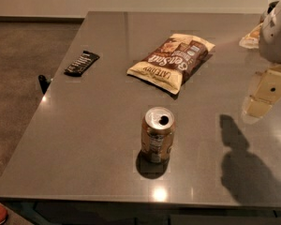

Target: Knock orange can over

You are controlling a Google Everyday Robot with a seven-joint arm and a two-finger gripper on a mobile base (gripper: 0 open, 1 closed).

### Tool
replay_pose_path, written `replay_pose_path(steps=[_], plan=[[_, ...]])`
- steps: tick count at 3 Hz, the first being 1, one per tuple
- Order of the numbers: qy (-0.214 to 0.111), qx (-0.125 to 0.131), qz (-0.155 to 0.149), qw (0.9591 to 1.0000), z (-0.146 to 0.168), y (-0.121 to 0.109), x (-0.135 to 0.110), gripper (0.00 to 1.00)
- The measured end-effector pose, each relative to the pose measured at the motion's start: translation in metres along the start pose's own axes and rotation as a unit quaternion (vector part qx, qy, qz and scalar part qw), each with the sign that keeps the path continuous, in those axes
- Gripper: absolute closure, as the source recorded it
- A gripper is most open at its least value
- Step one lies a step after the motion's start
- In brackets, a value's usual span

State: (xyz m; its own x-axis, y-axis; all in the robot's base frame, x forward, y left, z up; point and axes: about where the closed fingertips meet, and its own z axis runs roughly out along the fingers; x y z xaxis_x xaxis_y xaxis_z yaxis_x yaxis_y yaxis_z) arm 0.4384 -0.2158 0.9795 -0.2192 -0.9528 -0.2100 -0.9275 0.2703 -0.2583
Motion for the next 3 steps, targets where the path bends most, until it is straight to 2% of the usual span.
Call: replay_pose_path(steps=[1,2,3], plan=[[0.000,0.000,0.000,1.0000,0.000,0.000,0.000,0.00],[-0.009,-0.008,-0.003,0.9999,0.001,0.013,0.003,0.00],[-0.046,-0.026,-0.016,0.9985,0.002,0.044,0.004,0.00]])
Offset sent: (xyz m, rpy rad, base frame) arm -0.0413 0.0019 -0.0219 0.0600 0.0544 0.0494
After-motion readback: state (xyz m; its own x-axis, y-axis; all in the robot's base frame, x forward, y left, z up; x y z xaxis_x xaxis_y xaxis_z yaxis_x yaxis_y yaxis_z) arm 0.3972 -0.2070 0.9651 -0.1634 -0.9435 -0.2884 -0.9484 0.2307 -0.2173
